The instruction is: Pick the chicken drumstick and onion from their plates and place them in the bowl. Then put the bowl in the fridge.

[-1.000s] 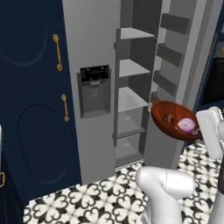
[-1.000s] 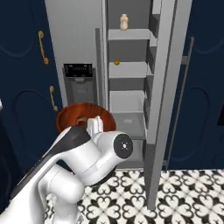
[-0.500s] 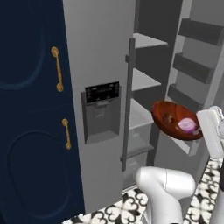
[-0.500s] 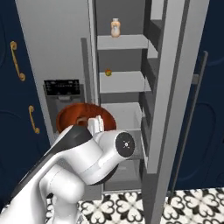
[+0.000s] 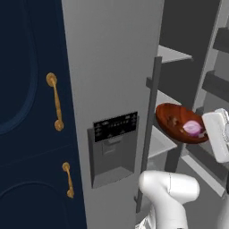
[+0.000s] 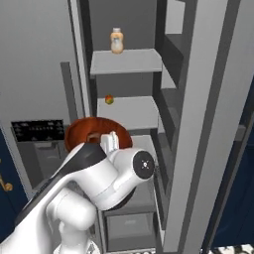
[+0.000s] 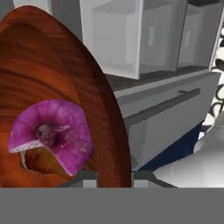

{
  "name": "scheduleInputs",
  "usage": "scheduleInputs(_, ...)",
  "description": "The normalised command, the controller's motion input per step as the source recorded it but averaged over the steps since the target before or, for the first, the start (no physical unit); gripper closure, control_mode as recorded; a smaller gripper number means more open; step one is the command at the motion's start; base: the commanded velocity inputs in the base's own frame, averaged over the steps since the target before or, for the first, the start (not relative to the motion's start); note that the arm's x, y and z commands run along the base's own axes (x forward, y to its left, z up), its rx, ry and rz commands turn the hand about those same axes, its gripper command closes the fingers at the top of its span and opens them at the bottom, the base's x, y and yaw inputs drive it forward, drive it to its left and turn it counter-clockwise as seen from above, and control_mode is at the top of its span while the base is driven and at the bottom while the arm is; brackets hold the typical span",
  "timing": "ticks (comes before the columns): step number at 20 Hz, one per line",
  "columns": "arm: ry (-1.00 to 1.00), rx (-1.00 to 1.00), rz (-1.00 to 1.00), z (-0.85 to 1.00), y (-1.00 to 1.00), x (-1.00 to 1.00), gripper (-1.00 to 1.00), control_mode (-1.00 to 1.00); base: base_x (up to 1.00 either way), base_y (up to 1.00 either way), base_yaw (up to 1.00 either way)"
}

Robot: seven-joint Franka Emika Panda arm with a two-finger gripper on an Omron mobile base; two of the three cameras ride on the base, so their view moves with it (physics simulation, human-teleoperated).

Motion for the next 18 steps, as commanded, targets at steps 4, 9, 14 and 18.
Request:
scheduleInputs(4, -0.05, 0.0, -0.01, 0.0, -0.08, 0.3, 1.0, -1.0, 0.18, -0.03, -0.01)
scheduleInputs(9, -0.16, 0.0, -0.03, 0.0, -0.26, -0.1, 1.0, -1.0, 0.0, 0.0, 0.0)
scheduleInputs(14, -0.29, 0.0, -0.08, 0.13, -0.32, -0.31, 1.0, -1.0, 0.0, 0.0, 0.0)
scheduleInputs(18, 0.02, -0.16, -0.33, 0.33, -0.03, -0.01, 1.0, -1.0, 0.0, 0.0, 0.0)
